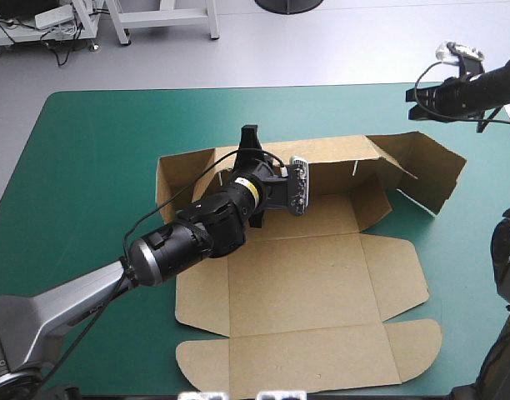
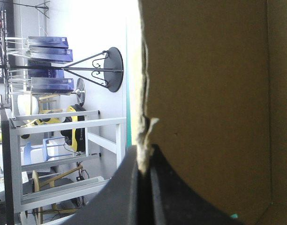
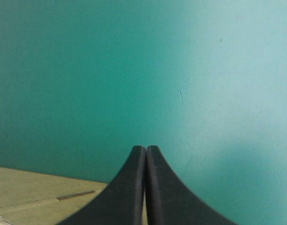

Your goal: Fold the box

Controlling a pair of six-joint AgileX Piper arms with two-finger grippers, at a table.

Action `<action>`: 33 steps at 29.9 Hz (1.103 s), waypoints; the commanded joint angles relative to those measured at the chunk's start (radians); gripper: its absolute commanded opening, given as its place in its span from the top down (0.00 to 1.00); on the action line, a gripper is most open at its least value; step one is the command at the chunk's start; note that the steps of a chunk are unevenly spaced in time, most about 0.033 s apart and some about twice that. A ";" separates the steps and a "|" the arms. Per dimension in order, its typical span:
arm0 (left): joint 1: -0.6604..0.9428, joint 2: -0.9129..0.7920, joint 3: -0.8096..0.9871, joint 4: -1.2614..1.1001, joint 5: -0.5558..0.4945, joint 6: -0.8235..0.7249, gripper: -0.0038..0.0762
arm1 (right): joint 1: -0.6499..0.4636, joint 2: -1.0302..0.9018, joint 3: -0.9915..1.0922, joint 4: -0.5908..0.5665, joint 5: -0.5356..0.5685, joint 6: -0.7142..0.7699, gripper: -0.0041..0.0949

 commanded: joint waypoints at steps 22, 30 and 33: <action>-0.008 -0.035 -0.023 -0.002 -0.044 -0.057 0.97 | -0.030 -0.335 0.585 0.192 0.014 -0.410 0.97; -0.008 -0.035 -0.023 -0.009 -0.042 -0.057 0.97 | -0.061 -0.433 0.758 0.301 0.003 -0.550 0.97; -0.008 -0.035 -0.023 -0.009 -0.042 -0.057 0.97 | -0.089 -0.446 0.773 0.314 -0.003 -0.561 0.97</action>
